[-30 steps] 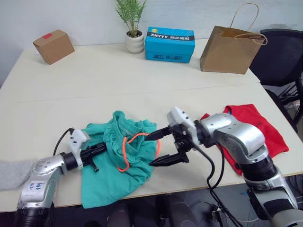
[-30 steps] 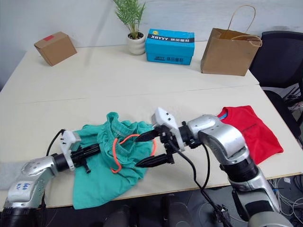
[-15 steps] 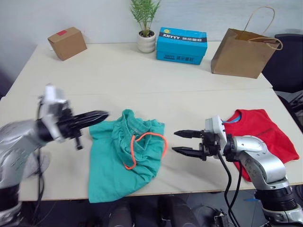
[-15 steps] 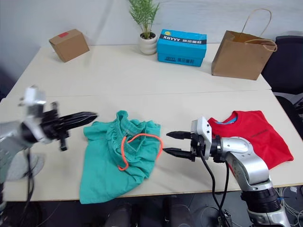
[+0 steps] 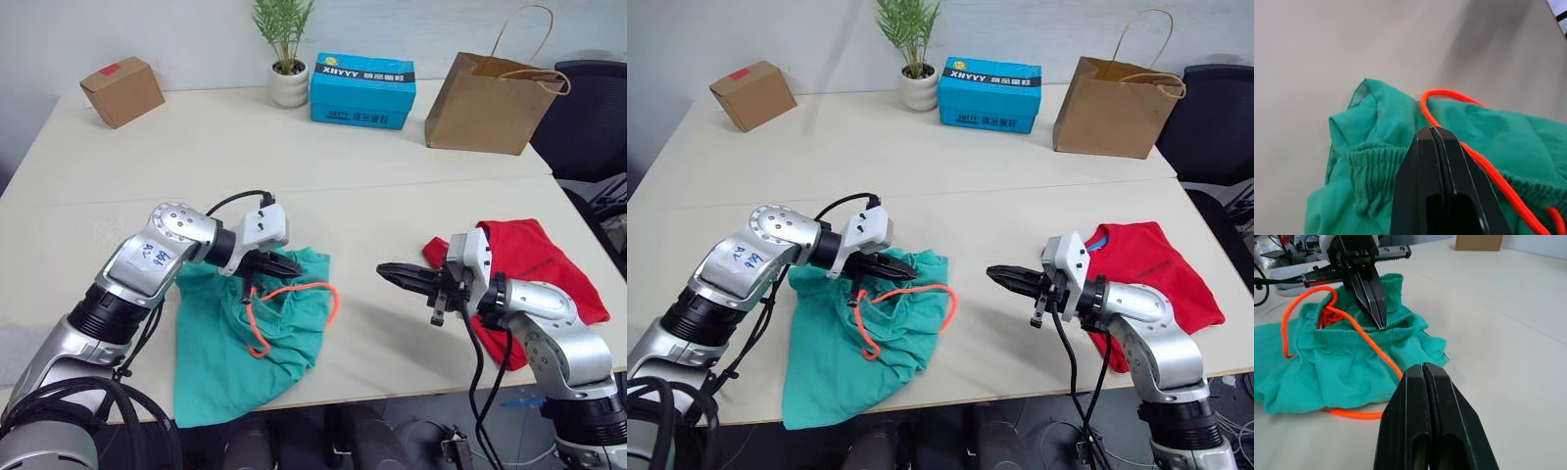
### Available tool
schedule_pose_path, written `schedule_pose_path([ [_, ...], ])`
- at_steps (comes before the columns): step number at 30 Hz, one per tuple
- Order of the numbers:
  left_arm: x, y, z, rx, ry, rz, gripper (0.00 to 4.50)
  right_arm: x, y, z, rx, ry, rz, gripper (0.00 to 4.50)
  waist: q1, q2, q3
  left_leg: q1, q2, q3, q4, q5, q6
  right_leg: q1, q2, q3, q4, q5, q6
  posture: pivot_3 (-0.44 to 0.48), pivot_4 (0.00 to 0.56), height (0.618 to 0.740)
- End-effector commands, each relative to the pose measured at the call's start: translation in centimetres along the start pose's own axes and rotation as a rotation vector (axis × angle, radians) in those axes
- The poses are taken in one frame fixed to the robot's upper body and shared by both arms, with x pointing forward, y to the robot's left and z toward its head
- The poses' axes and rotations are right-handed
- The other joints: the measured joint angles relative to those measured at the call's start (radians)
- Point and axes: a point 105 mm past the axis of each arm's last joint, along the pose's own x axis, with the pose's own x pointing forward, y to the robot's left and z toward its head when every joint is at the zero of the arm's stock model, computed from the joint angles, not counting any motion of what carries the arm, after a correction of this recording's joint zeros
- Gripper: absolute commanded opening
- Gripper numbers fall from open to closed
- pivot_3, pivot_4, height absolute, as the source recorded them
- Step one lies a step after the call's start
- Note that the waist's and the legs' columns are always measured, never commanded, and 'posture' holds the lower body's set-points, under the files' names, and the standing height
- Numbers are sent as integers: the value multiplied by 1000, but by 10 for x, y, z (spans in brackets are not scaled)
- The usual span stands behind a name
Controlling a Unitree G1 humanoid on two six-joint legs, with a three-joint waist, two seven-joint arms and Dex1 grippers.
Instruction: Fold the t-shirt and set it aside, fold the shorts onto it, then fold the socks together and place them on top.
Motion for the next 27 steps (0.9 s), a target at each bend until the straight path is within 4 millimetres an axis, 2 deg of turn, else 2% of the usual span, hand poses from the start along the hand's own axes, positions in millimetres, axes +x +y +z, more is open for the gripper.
schedule_pose_path([
  [1, -38, -3, -3, -97, -79, 61, 0, 0, 9, 7, -14, -13, 37, 39, -5, 0, 0, 0, 0, 0, 0, 0, 0, 0, 0, 0, 1, 0, 0, 0, 150, 740],
  [3, -61, -16, -26, -190, -59, 81, 0, 0, 11, 3, -7, 2, 48, 39, -11, 0, 0, 0, 0, -1, 1, 0, 0, 0, 0, 1, 2, 0, 0, 0, 150, 740],
  [6, -69, -31, -49, -301, -30, 113, 0, -1, 11, -2, -5, 8, 56, 39, -12, 1, 1, 1, 0, -2, 1, 0, 0, 0, 0, 2, 2, -1, -1, 0, 150, 740],
  [9, -75, -35, -75, -387, -7, 208, 0, -2, 10, -5, -4, 12, 60, 39, -2, 1, 1, 1, -1, -3, 2, -1, 1, 1, -2, 1, 2, -1, -1, 0, 150, 740],
  [13, -84, -38, -100, -476, -34, 319, 0, -3, 10, -10, 5, 20, 65, 39, 6, 1, 1, 1, -2, -3, 2, -2, 3, 1, -2, 1, 1, 0, -1, 0, 150, 740],
  [16, -96, -32, -108, -499, -85, 430, 0, -3, 9, -12, 10, 24, 64, 39, 10, 1, 1, 1, -2, -3, 1, -3, 2, 1, -2, 1, 0, 0, -1, 0, 150, 740],
  [19, -107, -18, -80, -452, -250, 480, 0, -3, 8, -12, 12, 22, 58, 39, 11, 1, 1, 1, -2, -3, 2, -3, 3, 1, -2, 1, 0, 0, -1, 0, 150, 740],
  [23, -109, -23, -29, -376, -402, 327, 0, -1, 7, -12, 11, 19, 57, 39, 14, 0, 1, 1, -2, -3, 2, -3, 3, 2, -3, 0, 0, 0, 0, 0, 150, 740],
  [25, -103, -26, -7, -336, -429, 244, 0, 0, 7, -12, 9, 14, 56, 39, 13, 0, 1, 1, -2, -3, 2, -3, 3, 2, -3, 1, 0, 0, 0, 0, 150, 740],
  [27, -88, -27, 15, -276, -452, 164, 0, 2, 7, -11, 7, 7, 55, 39, 13, 0, 1, 1, -2, -3, 2, -3, 3, 2, -3, 1, 0, 0, 0, 0, 150, 740],
])
